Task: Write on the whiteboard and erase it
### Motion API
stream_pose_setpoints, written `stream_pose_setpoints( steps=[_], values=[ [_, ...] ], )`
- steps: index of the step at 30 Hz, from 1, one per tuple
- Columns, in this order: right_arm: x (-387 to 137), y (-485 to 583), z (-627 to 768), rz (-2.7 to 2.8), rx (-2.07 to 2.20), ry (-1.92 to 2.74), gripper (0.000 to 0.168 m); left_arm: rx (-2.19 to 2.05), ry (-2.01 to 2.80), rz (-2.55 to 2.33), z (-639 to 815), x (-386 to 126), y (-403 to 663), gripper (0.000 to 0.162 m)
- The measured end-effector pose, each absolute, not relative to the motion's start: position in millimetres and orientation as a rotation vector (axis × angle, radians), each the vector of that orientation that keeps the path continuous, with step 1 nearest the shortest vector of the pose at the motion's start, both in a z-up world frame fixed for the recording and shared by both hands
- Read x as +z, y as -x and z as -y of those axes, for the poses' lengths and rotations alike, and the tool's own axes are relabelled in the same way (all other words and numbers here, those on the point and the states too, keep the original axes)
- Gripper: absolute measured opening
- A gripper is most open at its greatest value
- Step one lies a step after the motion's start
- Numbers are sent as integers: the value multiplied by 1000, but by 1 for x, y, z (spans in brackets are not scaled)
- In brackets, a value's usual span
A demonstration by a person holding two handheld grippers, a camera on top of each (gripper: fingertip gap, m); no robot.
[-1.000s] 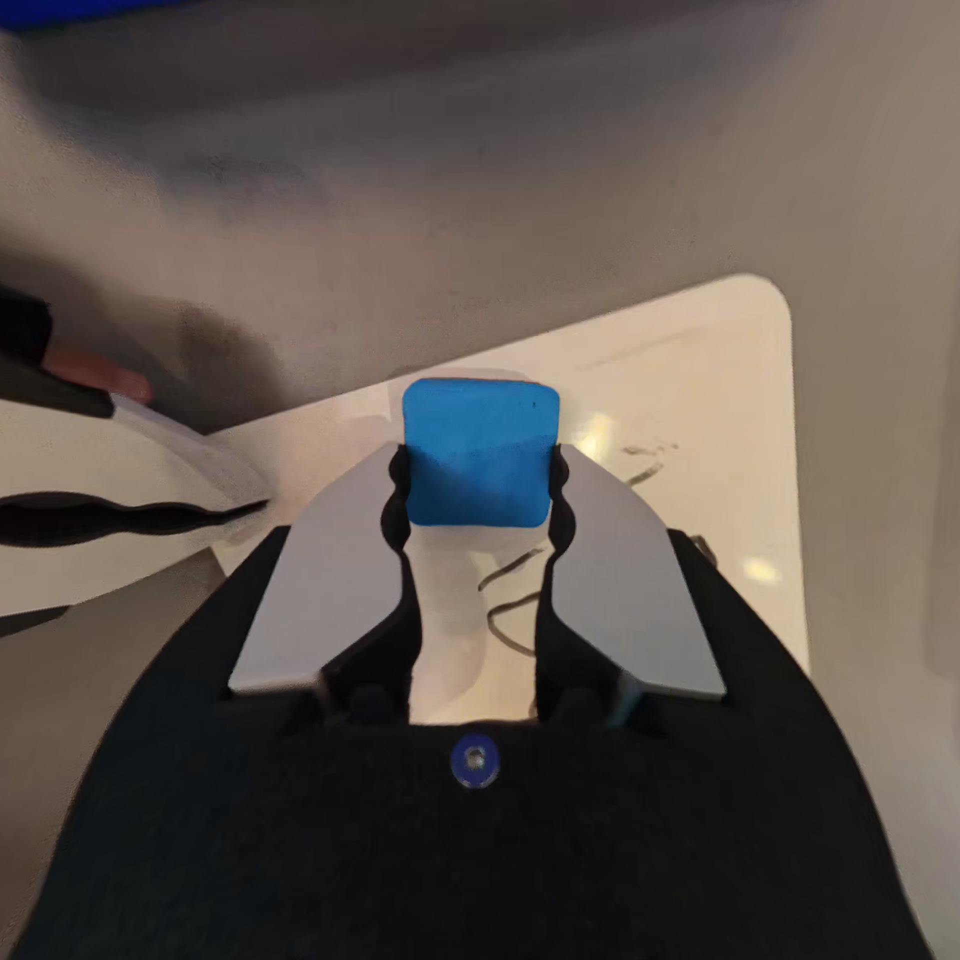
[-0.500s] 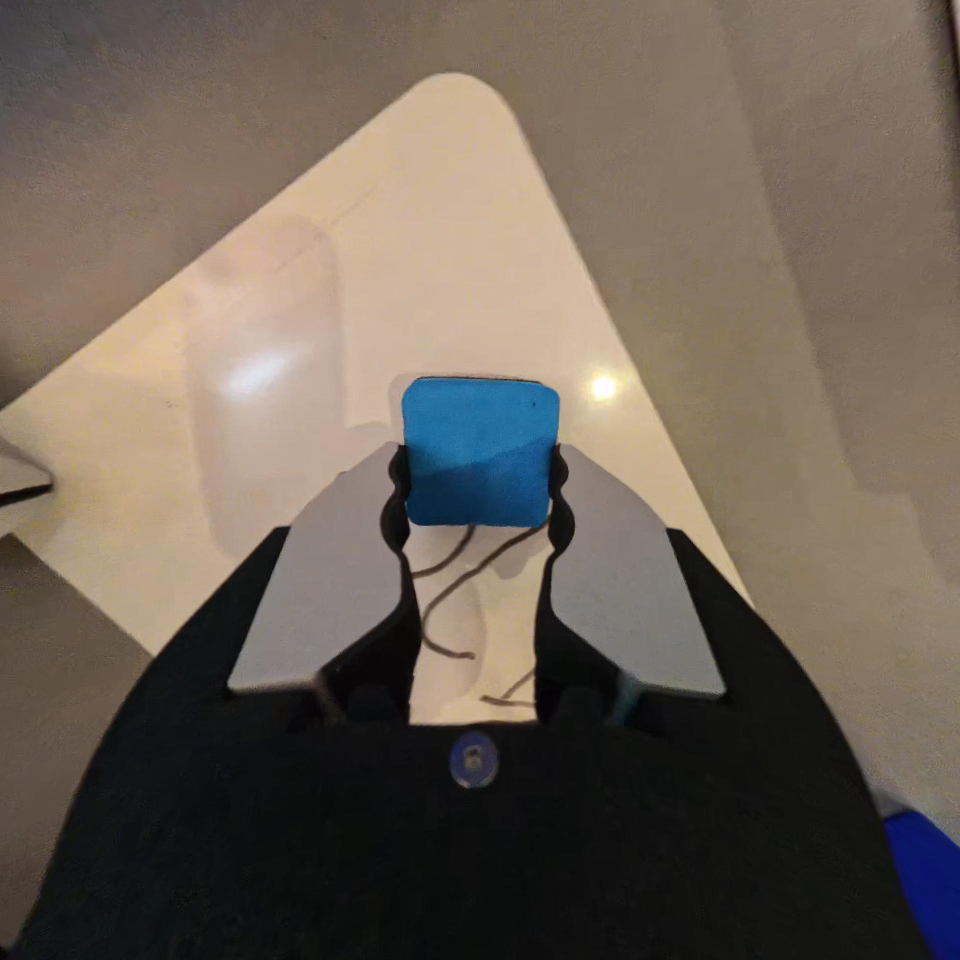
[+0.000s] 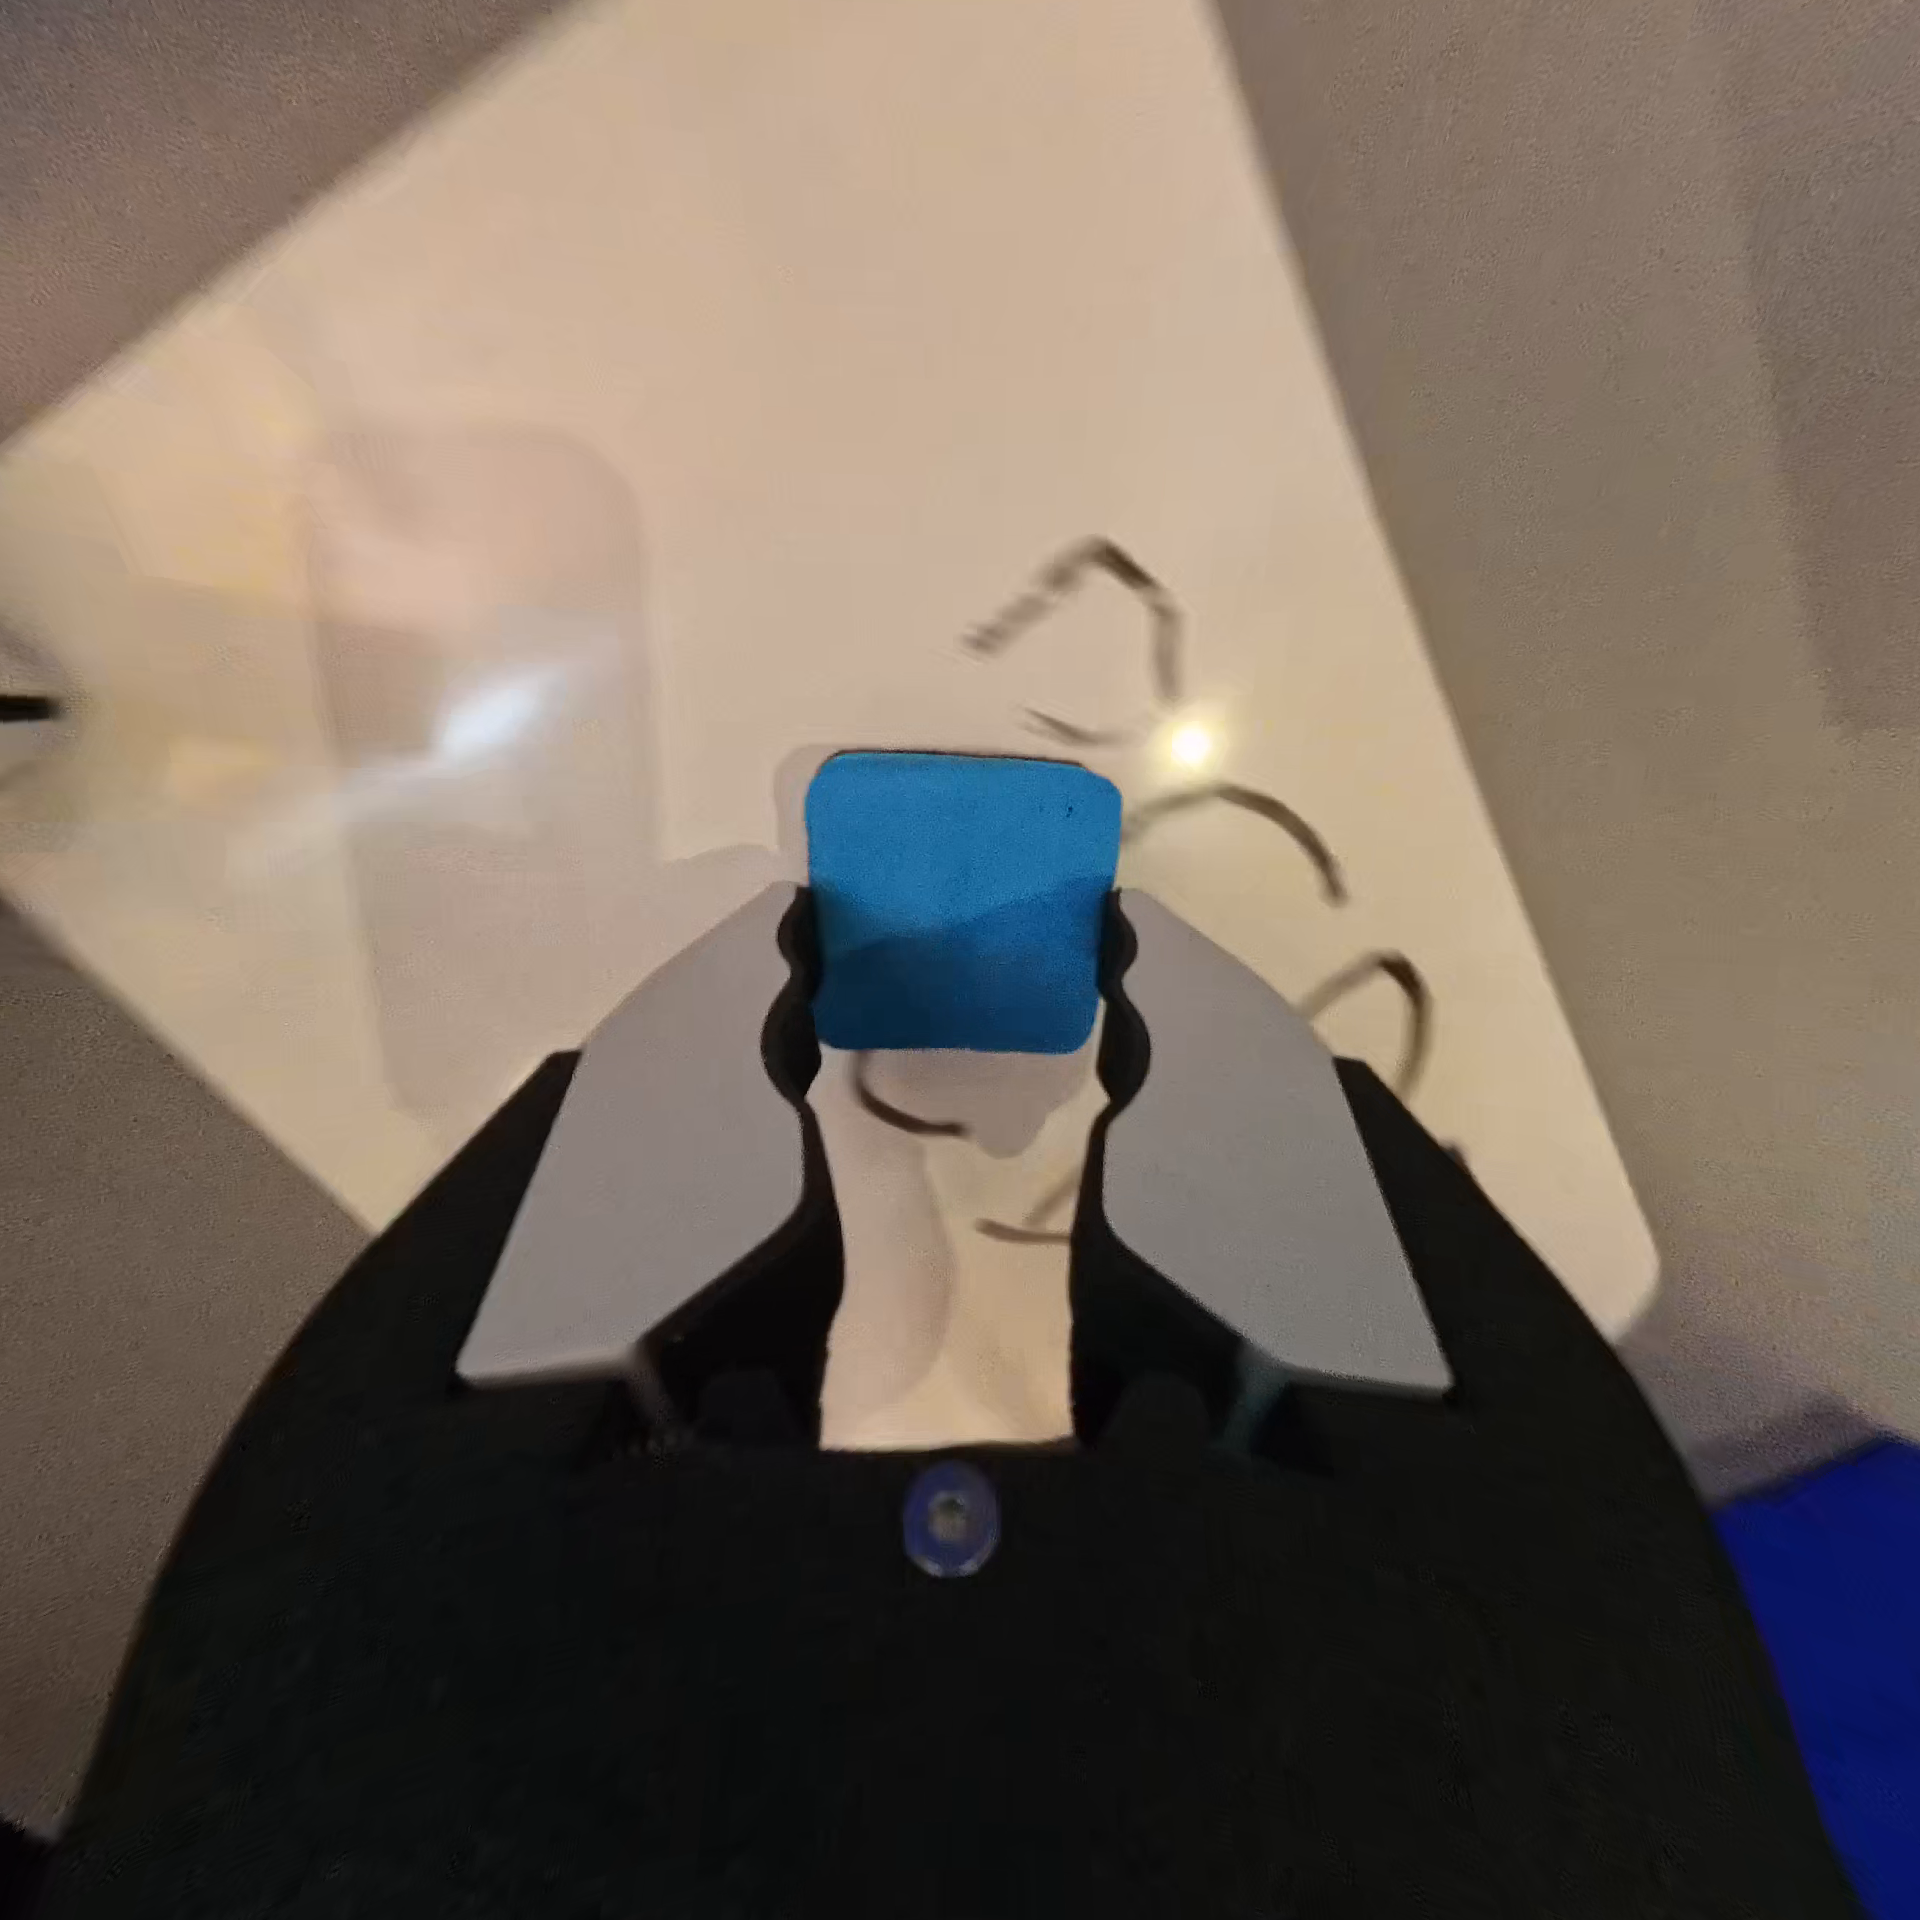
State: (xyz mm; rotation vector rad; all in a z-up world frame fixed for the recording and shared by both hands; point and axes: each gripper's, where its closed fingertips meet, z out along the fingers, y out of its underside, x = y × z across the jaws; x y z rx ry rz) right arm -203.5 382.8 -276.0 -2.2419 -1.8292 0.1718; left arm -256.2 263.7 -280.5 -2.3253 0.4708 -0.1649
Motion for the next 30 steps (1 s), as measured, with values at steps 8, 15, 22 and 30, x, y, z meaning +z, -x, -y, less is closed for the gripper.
stream_pose_setpoints(
  steps=[8,15,22,30],
  values=[
    [-275,208,-350,1950,93,2142,51,-162,2326,-474,-265,-281,255,1],
    [-276,156,-390,1721,62,2371,51,-158,2322,-484,-263,-281,254,0],
    [-276,139,-391,1747,38,2434,52,-169,2320,-490,-264,-281,251,0],
    [-276,187,-384,1822,51,2369,51,-183,2322,-495,-265,-280,247,0]
  ],
)
